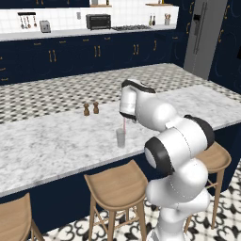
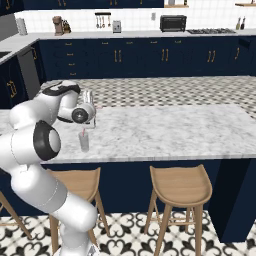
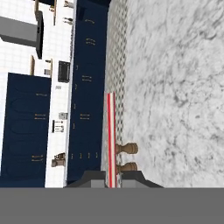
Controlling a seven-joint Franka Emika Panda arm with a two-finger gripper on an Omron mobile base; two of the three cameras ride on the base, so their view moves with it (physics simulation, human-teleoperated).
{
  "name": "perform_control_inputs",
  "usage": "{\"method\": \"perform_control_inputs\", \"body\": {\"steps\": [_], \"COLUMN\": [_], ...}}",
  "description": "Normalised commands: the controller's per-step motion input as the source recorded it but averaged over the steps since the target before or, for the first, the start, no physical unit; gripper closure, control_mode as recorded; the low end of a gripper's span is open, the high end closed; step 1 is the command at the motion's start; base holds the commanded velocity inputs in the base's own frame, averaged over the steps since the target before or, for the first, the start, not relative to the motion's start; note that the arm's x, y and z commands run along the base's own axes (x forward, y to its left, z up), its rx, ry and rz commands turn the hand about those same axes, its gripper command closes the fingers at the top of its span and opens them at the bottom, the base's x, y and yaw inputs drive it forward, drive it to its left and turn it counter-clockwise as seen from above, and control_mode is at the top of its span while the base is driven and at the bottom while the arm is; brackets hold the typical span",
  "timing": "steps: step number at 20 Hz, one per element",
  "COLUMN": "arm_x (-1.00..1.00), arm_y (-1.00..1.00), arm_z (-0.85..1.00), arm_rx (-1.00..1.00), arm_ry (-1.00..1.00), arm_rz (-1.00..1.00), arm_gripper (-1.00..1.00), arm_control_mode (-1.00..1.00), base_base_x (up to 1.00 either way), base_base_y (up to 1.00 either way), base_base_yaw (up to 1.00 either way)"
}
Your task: Take a straw from the drawer in front and place it inside the glass cup on the dining counter.
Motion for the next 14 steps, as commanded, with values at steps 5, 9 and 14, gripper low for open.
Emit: {"method": "perform_control_inputs", "body": {"steps": [5,9,14], "arm_x": [-0.09,-0.03,0.09], "arm_y": [0.02,0.00,0.00], "arm_z": [0.15,0.18,0.05], "arm_rx": [0.00,0.00,0.00], "arm_ry": [0.00,0.00,0.00], "arm_rz": [0.00,-0.02,-0.03], "arm_gripper": [1.00,1.00,1.00], "arm_control_mode": [-1.00,-1.00,-1.00], "base_base_x": [0.00,0.00,0.00], "base_base_y": [0.00,0.00,0.00], "base_base_yaw": [0.00,0.00,0.00]}}
